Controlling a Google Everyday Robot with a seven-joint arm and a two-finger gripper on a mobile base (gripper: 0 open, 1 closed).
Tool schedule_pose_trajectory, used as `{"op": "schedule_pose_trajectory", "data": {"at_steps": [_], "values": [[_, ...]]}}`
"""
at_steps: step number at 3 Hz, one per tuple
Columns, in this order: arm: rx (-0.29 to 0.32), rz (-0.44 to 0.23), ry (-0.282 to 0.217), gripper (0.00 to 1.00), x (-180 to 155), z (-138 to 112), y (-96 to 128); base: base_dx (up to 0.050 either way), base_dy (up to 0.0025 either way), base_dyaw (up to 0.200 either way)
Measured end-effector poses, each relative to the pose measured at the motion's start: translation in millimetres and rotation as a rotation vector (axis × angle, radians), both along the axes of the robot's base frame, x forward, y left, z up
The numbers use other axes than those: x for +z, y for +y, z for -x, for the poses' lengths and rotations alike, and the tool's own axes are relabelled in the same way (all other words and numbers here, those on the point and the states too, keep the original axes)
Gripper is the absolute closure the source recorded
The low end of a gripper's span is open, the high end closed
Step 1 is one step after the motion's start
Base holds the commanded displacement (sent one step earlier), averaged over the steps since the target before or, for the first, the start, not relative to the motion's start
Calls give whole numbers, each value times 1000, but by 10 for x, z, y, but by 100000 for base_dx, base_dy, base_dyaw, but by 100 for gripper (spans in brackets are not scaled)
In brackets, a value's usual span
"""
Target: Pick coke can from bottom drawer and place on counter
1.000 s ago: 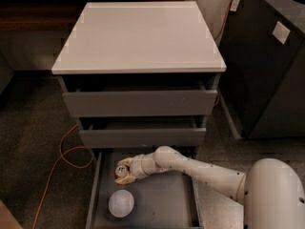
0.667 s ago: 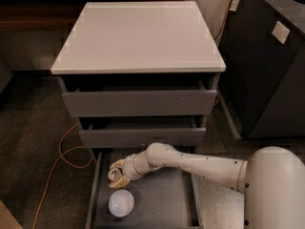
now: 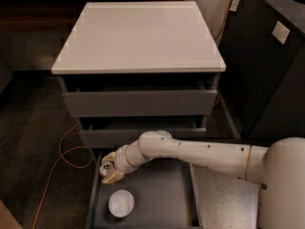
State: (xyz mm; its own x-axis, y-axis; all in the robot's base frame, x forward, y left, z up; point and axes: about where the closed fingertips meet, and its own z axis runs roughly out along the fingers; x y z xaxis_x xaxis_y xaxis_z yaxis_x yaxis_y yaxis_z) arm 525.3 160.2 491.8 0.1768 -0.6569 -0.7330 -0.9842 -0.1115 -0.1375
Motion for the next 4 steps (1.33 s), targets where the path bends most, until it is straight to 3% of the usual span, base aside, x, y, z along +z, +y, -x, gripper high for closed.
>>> {"op": "schedule_pose_trajectory", "data": {"at_steps": [2, 3, 4], "values": [[23, -47, -83, 100, 764, 73, 5, 0, 0, 0], [36, -45, -166, 100, 1265, 54, -17, 0, 0, 0], [37, -44, -169, 100, 1276, 54, -17, 0, 0, 0]]}}
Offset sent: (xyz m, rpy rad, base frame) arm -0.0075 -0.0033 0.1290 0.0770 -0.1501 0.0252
